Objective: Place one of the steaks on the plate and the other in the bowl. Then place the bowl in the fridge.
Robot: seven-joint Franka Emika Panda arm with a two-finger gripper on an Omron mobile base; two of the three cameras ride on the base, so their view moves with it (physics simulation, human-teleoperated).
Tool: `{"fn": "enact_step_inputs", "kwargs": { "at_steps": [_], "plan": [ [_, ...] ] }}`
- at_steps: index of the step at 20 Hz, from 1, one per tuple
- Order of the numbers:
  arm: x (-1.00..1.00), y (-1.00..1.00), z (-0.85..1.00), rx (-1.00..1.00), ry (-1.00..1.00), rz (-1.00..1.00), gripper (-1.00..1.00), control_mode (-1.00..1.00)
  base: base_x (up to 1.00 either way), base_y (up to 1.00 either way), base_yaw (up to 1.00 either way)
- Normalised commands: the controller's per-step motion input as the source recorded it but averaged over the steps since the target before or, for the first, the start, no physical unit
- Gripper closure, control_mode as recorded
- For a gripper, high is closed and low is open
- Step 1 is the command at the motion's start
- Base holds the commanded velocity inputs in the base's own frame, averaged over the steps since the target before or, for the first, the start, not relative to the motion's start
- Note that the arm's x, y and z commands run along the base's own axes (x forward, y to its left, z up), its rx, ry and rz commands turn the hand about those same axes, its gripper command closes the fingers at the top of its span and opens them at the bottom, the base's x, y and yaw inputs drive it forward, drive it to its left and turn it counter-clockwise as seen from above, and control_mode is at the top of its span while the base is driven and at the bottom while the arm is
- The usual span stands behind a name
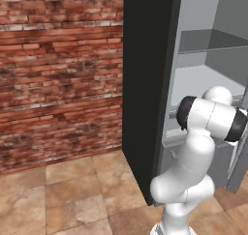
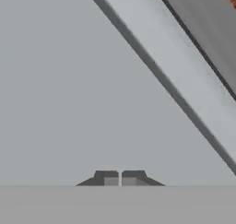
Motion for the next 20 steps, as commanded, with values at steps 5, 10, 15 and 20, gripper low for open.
{"fn": "enact_step_inputs", "kwargs": {
  "at_steps": [5,10,15,20],
  "plan": [
    [-0.27,-0.93,-0.07,0.0,0.05,-0.11,1.0,-1.0,0.0,0.0,0.0],
    [-0.23,-1.0,-0.12,0.0,0.03,-0.05,1.0,-1.0,0.0,0.0,0.0],
    [-0.47,-0.48,-0.03,0.01,-0.02,-0.01,1.0,-1.0,0.0,0.0,0.0],
    [-0.73,0.64,0.0,-0.01,-0.12,0.01,1.0,-1.0,0.0,0.0,0.0]
  ]
}}
